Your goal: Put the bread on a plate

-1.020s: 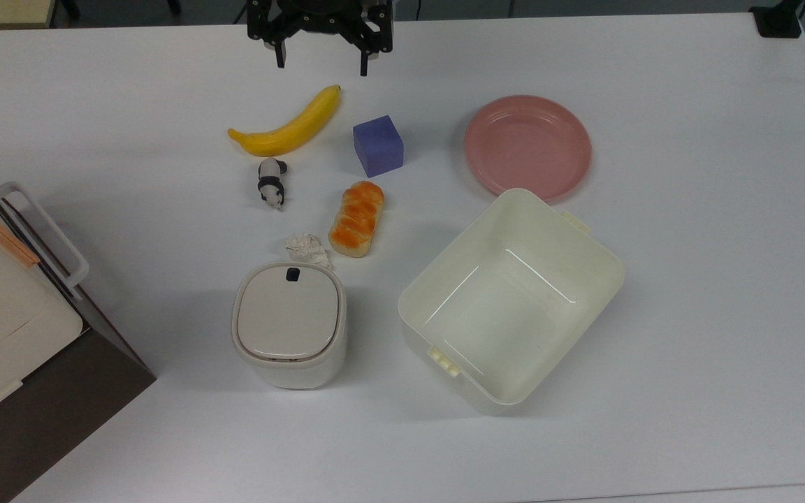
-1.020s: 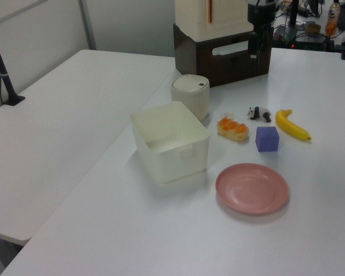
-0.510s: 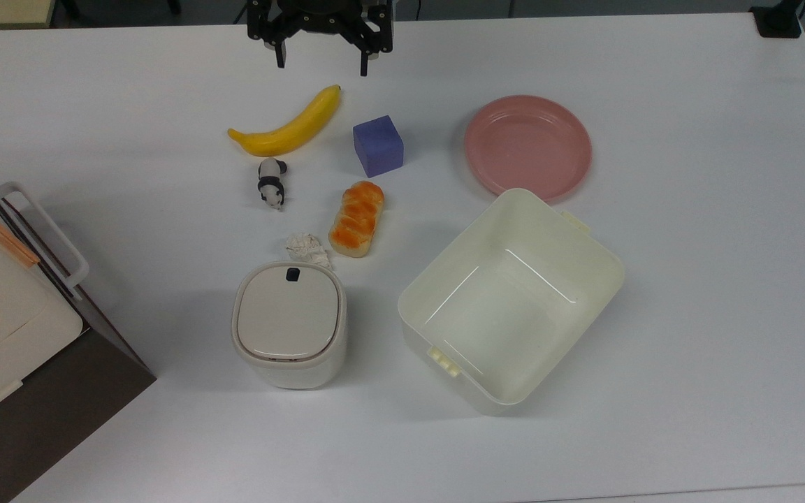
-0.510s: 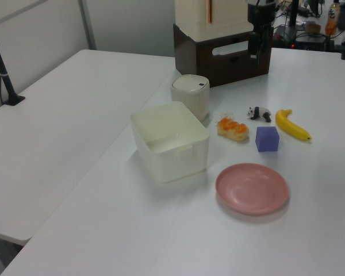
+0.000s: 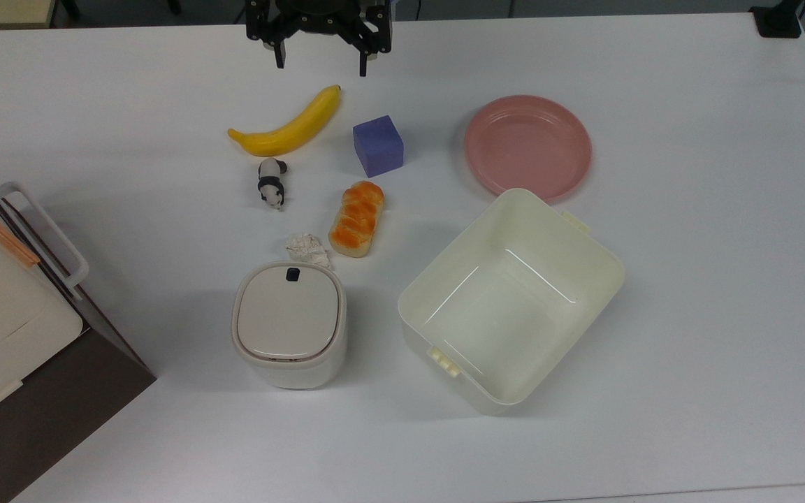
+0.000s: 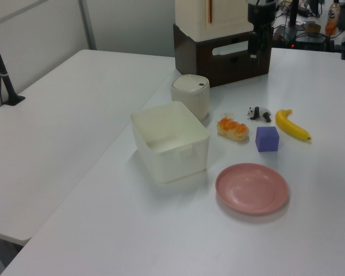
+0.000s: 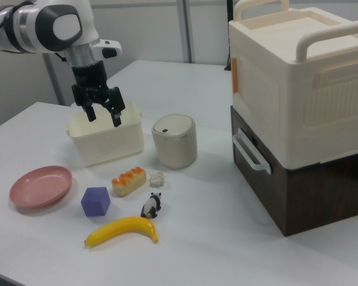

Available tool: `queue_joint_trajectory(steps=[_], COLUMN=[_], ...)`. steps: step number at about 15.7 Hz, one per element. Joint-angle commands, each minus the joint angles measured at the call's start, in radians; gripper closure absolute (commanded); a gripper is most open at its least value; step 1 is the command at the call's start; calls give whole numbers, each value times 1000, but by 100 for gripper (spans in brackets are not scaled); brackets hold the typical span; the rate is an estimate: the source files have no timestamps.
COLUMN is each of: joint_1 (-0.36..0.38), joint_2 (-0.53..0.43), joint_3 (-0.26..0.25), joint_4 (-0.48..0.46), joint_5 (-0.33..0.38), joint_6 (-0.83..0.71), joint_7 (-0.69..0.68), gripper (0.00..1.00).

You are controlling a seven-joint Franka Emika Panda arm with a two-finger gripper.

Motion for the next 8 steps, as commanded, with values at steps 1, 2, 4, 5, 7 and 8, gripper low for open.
queue_joint_trajectory(steps=[1,2,4,5,7,8], joint_1=[-23,-24,-25,-25,-25,-23], joint_2=[1,6,29,39,59,70], joint_3=[-5,-5,-5,-5,-5,-5], joint_4=[-16,-17,-16,-17,-22,-25], joint_5=[33,36,36,38,38,38], joint_6=[14,22,27,39,59,68], joint_7=[12,14,14,14,15,15], gripper=[0,0,0,0,0,0])
